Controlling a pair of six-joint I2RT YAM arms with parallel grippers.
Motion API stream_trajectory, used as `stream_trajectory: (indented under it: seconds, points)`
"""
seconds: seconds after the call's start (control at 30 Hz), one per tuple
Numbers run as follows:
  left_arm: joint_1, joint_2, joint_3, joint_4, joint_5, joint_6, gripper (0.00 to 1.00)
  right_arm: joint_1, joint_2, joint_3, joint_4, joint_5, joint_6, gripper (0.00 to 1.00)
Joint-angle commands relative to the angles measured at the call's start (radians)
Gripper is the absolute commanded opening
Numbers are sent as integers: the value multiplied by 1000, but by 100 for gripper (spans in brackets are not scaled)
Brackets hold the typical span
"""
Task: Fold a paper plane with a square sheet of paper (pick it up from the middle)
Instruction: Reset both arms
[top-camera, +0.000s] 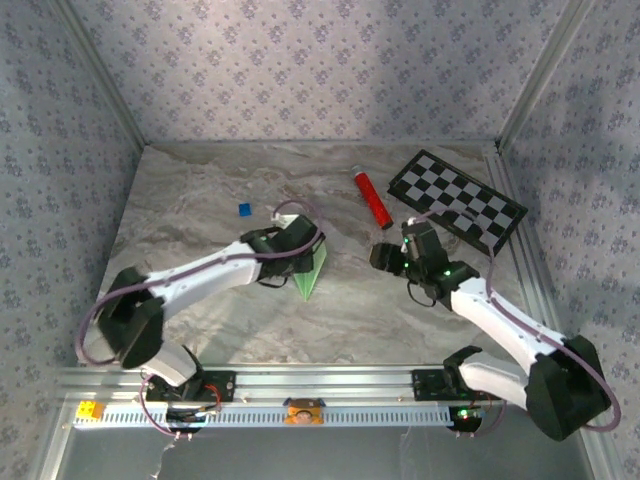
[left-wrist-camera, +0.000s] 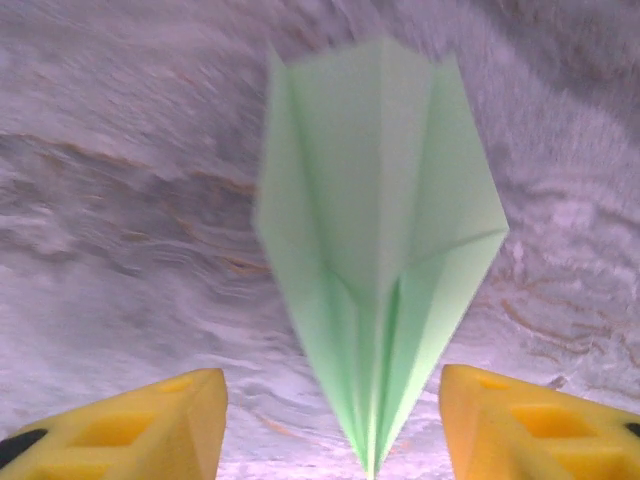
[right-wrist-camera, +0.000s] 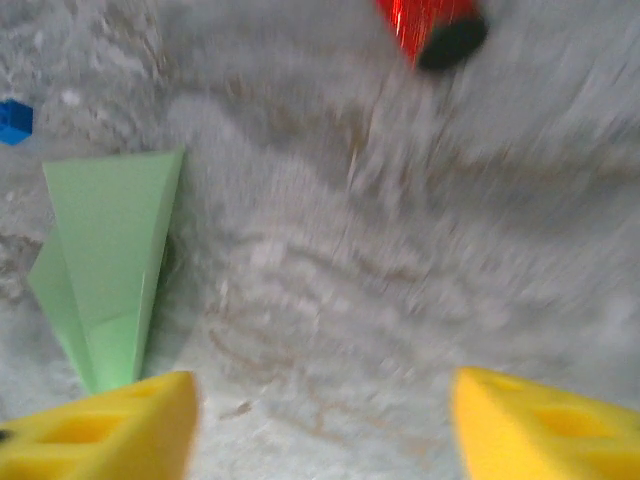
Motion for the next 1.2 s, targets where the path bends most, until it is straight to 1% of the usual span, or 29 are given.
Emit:
stream_trajectory:
  seconds: [0.0, 0.07, 0.1, 0.17, 0.2, 0.23, 0.27, 0.3, 0.37, 0.4, 0.47, 0.5, 0.57, 0.6, 0.63, 0.67, 0.73, 0.77, 0.8, 0.83, 0.9, 1.03, 1.1, 1.13, 1.17]
  points:
    - [37, -158, -98, 50, -223, 98, 63, -26, -36, 63, -65, 279, -166, 90]
    - [117, -258, -200, 146, -230, 195, 73, -66, 6, 60, -27, 438, -228, 93]
    - [158, -294, -241, 193, -233, 243, 76, -80, 27, 51, 8, 479, -283, 94]
    - [257, -365, -339, 293, -253, 340, 86, -101, 86, 21, 120, 505, -459, 95]
    - [310, -392, -376, 336, -262, 378, 89, -110, 113, 9, 174, 547, -494, 96]
    - [356, -411, -413, 382, -260, 419, 93, -126, 132, -2, 218, 554, -511, 96]
    - [408, -427, -452, 434, -254, 464, 98, -154, 155, -23, 272, 531, -533, 96]
    - [473, -437, -483, 472, -246, 494, 100, -187, 174, -43, 335, 494, -533, 96]
    - [583, -437, -512, 513, -229, 523, 100, -238, 196, -63, 403, 406, -551, 96]
    - [643, -429, -518, 521, -200, 530, 100, -265, 208, -84, 464, 366, -563, 96]
    - [730, -398, -523, 543, -164, 507, 100, -317, 236, -125, 580, 282, -570, 96]
    - [755, -379, -530, 582, -163, 508, 100, -337, 258, -139, 635, 233, -582, 95]
    - [764, -329, -568, 720, -163, 580, 100, -368, 307, -134, 645, 143, -628, 94]
    - [765, -295, -583, 792, -162, 622, 100, -374, 341, -150, 696, 129, -652, 94]
    - [765, -270, -591, 839, -163, 648, 100, -378, 349, -141, 693, 128, -663, 93]
    - [766, -238, -598, 893, -169, 675, 100, -387, 347, -142, 699, 75, -704, 92]
    - [769, -196, -625, 1004, -153, 704, 100, -390, 345, -196, 816, 41, -765, 93]
    - [777, -177, -649, 1078, -106, 709, 100, -401, 358, -223, 880, 14, -766, 94]
    - [793, -156, -672, 1154, -50, 713, 100, -407, 355, -224, 872, 14, -759, 93]
    - [797, -149, -666, 1156, -26, 715, 100, -419, 351, -227, 874, -28, -757, 93]
    - [807, -129, -688, 1264, 34, 758, 100, -437, 350, -226, 869, -63, -753, 93]
    - [878, -77, -718, 1381, 181, 748, 100, -482, 359, -229, 882, -133, -721, 91]
    - [897, -4, -744, 1496, 235, 741, 100, -503, 366, -260, 940, -137, -700, 91]
    - [899, 40, -751, 1553, 244, 746, 100, -508, 388, -280, 997, -138, -696, 92]
    - [899, 71, -749, 1589, 240, 749, 100, -505, 441, -307, 1100, -125, -692, 92]
